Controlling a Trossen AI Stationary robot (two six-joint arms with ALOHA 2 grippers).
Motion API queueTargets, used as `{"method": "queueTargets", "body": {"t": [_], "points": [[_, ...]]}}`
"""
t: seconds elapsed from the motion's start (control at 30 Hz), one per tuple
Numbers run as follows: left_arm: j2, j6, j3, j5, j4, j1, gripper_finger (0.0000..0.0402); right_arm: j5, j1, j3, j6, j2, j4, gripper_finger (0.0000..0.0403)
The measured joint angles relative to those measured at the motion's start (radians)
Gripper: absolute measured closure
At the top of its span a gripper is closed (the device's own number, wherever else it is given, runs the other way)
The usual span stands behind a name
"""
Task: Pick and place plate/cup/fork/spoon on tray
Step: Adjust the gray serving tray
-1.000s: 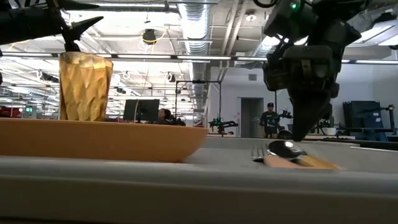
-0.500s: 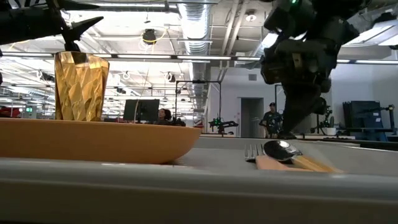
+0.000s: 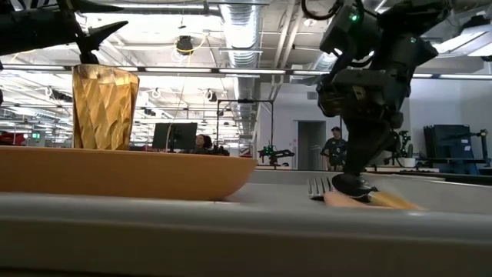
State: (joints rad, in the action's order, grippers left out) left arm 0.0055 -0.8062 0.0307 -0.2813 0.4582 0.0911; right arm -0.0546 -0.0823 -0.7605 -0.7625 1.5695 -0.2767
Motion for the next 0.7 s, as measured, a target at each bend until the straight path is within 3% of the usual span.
{"method": "queueTargets", "body": {"t": [0.7], "points": [[0.0, 0.0, 0.0, 0.001, -0.005, 0.0, 0.0315, -0.024, 0.11, -0.021, 0.126, -0.017, -0.048, 0.0392]]}}
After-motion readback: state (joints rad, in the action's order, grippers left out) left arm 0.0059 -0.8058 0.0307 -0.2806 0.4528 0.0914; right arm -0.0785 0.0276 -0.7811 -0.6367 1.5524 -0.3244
